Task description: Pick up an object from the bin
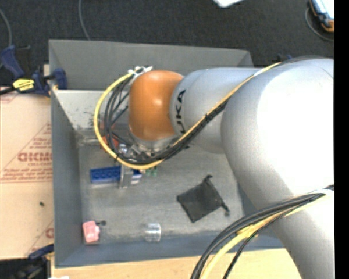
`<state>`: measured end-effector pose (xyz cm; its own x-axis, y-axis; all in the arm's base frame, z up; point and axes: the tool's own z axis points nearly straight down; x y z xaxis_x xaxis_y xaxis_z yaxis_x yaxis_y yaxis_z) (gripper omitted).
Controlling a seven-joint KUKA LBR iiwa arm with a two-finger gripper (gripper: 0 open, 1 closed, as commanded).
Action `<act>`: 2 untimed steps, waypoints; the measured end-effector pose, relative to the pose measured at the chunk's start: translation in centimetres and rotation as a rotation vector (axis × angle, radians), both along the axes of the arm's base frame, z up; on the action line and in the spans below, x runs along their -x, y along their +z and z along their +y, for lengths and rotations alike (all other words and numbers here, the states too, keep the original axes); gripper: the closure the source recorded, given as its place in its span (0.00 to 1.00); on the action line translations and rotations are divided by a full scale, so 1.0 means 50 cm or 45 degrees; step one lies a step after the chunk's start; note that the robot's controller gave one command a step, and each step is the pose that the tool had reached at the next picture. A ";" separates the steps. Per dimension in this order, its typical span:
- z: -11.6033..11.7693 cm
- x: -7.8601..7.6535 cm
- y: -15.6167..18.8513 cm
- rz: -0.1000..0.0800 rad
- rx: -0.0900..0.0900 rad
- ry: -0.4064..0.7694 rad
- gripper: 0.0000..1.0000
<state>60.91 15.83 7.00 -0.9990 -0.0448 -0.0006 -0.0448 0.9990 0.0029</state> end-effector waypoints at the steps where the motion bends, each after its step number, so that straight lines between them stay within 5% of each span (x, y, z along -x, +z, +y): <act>1: 0.000 0.000 0.001 0.000 0.000 0.000 1.00; 2: -0.001 0.002 0.011 0.002 0.000 -0.001 1.00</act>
Offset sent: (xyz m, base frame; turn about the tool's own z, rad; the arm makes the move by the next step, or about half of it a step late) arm 0.0000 0.0000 0.0366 0.0000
